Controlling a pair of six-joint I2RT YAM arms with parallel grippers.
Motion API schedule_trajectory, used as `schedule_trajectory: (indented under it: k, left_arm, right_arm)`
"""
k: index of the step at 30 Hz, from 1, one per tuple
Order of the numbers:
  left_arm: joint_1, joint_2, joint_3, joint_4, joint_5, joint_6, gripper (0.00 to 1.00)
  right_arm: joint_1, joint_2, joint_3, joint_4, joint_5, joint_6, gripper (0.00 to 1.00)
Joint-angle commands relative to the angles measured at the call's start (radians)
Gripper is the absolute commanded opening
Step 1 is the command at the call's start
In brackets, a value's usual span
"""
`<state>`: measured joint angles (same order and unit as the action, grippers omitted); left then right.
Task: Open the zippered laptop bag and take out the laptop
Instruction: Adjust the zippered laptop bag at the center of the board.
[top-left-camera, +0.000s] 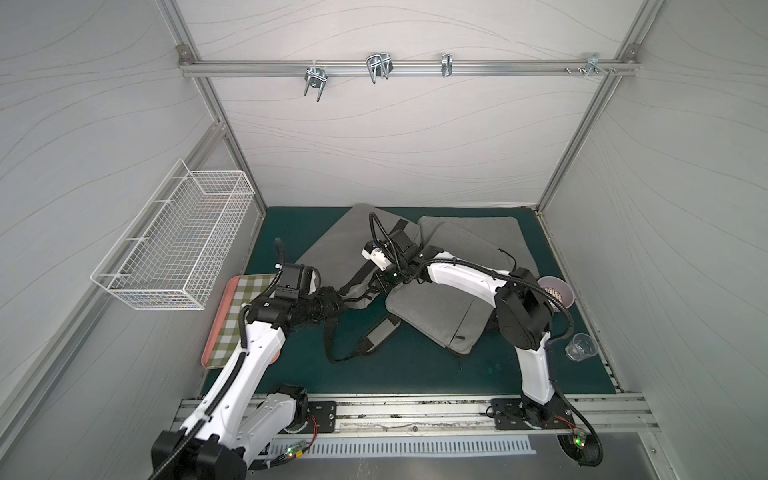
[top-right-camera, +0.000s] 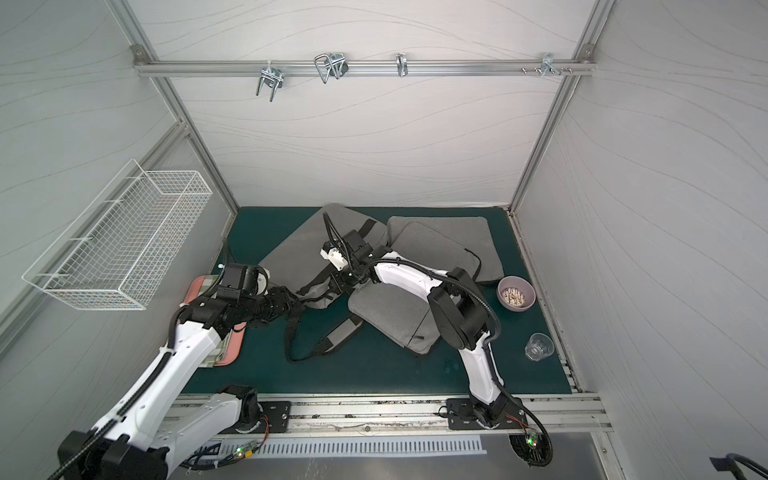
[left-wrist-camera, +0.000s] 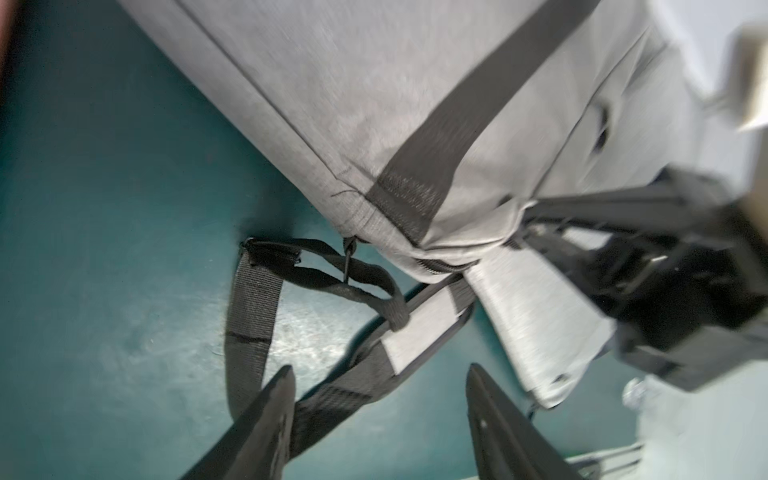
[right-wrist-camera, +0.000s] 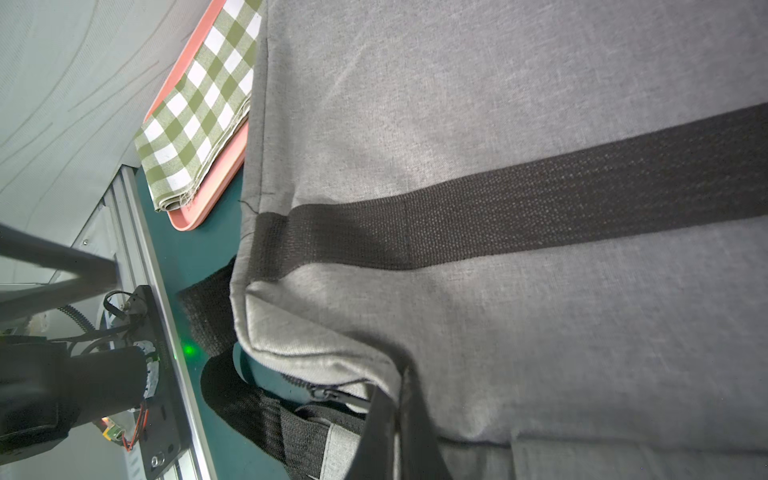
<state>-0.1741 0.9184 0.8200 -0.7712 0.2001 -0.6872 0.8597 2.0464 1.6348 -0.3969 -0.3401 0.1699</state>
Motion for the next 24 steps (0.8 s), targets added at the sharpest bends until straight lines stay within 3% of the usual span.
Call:
schedule_trajectory:
  k: [1,7,12,17,24]
  left_arm:
    - [-0.029,-0.053,0.024,0.008,-0.079,-0.259,0.71]
    - [-0.087,0.032,-0.012,0.180,-0.041,-0.525,0.73]
    - [-0.096,0.097,0.009,0.236,-0.038,-0.636,0.75]
    - [-0.092,0.160,-0.030,0.313,-0.051,-0.715,0.73]
    - [-0.008,0.229,-0.059,0.370,-0.027,-0.733,0.61]
  right_arm:
    - [0.013,-0.072,0.002,0.048,0.010,0.035,0.00]
    - [0.033,-0.078,0.003,0.062,0.016,0.036,0.00]
    - [0.040,-0.089,-0.009,0.076,0.010,0.036,0.00]
    - [0.050,-0.098,-0.015,0.093,0.007,0.030,0.00]
    - [0.069,-0.127,-0.067,0.145,-0.008,0.029,0.00]
